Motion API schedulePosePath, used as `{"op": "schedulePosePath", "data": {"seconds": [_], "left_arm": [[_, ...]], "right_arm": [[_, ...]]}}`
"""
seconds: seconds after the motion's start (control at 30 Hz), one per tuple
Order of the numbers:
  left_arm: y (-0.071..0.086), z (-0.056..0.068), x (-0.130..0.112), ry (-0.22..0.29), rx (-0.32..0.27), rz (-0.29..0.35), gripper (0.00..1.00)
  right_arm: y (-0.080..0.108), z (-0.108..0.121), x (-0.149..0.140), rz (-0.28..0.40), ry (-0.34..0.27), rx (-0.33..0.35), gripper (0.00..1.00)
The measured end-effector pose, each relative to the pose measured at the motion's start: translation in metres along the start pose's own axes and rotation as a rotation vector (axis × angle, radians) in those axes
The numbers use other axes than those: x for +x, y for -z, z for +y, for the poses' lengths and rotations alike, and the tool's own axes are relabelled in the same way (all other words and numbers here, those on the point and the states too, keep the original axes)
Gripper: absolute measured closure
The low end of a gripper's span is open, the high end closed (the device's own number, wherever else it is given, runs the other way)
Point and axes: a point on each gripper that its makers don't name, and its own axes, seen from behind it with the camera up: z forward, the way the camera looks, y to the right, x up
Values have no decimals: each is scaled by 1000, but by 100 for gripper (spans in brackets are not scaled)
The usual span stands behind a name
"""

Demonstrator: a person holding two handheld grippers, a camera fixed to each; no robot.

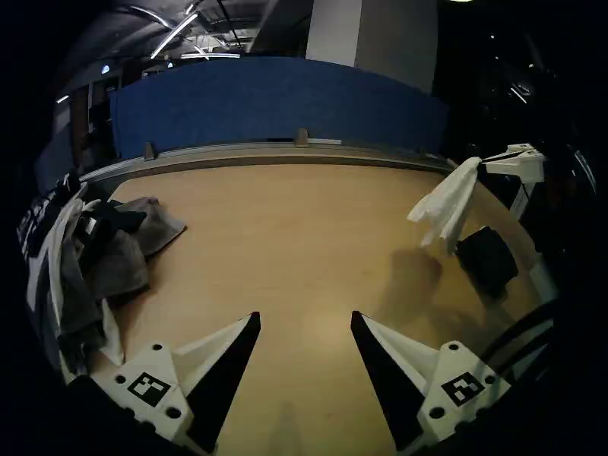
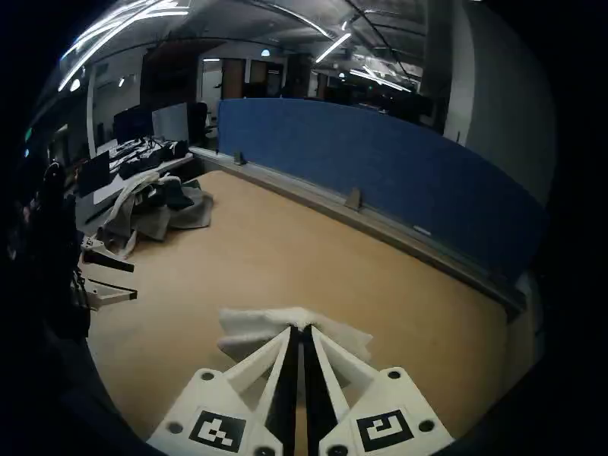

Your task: Fold towel

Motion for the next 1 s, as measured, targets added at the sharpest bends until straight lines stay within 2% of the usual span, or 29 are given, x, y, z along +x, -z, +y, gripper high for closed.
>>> {"op": "schedulePosePath", "data": {"seconds": [0.53, 0.77, 1.0], "left_arm": [[-4, 20, 2, -20, -11, -3, 12], [-6, 23, 4, -25, -11, -6, 12], [-7, 25, 4, -33, -8, -8, 12]], "right_arm": [[37, 80, -7, 3, -17, -106, 96], [43, 106, -16, -9, -25, -134, 96], [44, 123, -30, -26, -34, -149, 96]]}}
